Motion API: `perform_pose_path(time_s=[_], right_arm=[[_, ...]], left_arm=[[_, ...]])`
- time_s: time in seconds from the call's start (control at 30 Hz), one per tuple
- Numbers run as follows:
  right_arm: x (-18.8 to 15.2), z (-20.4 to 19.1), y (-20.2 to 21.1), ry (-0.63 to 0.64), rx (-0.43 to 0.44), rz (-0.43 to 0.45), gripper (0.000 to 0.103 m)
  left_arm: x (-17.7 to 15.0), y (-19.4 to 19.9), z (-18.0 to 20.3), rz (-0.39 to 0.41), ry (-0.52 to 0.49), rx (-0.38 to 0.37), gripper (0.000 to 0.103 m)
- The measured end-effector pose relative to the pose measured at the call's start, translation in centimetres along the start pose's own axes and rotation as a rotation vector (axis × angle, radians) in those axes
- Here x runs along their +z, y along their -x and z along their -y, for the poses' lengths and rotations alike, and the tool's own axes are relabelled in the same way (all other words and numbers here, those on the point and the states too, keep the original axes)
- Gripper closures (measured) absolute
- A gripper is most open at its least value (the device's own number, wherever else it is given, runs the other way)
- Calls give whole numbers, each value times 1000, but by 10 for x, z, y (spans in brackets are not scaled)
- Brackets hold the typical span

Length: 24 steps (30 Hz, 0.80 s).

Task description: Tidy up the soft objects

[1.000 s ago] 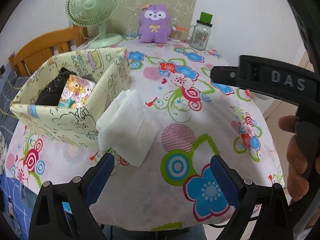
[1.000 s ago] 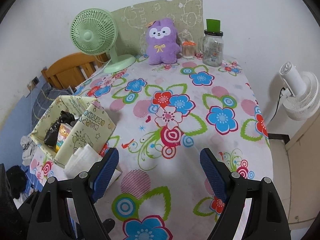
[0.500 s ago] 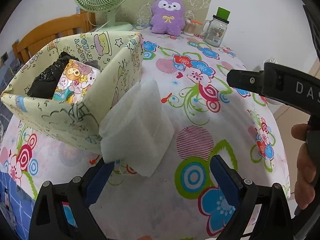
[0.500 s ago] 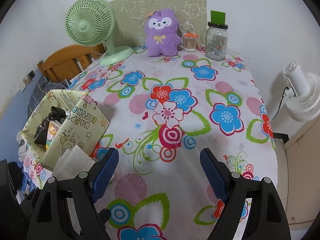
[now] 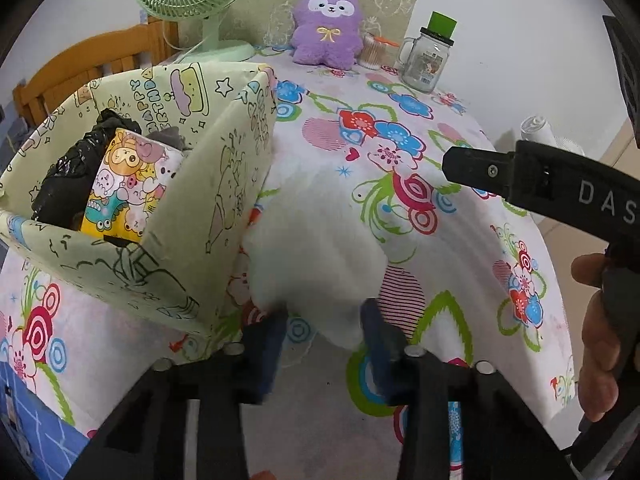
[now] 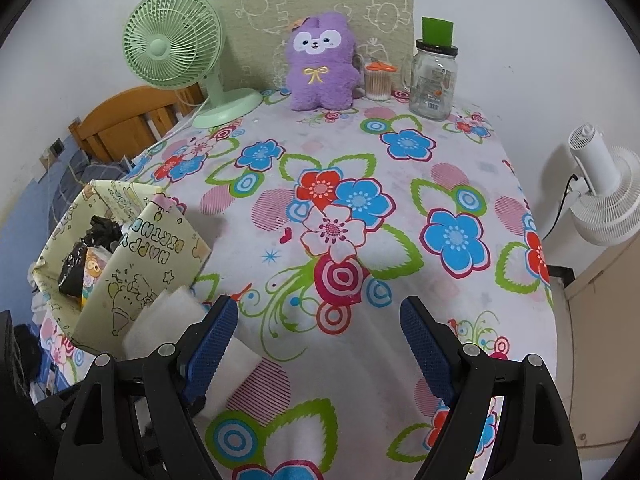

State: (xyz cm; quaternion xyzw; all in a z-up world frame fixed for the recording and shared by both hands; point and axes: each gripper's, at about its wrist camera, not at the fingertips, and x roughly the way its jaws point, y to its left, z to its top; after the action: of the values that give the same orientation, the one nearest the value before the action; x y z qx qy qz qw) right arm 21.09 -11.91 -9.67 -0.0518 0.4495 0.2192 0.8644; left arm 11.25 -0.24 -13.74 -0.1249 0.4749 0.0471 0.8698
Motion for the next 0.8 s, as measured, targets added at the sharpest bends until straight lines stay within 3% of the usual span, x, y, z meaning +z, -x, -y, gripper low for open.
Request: perform_pose_path(time_s=[0.3, 0.67, 0.73, 0.8], right_arm=[[-1, -9, 3, 14, 14, 6, 18], [-2, -11, 18, 11, 16, 32, 18], [-2, -11, 19, 12, 16, 31, 18], [-3, -10, 19, 13, 10, 29, 18]], left_arm=[[1, 23, 0, 85, -15, 22, 84], [2, 38, -3, 124, -6, 20, 86], [1, 37, -4, 114, 1, 18, 82], [0, 31, -4, 91, 5, 17, 65]])
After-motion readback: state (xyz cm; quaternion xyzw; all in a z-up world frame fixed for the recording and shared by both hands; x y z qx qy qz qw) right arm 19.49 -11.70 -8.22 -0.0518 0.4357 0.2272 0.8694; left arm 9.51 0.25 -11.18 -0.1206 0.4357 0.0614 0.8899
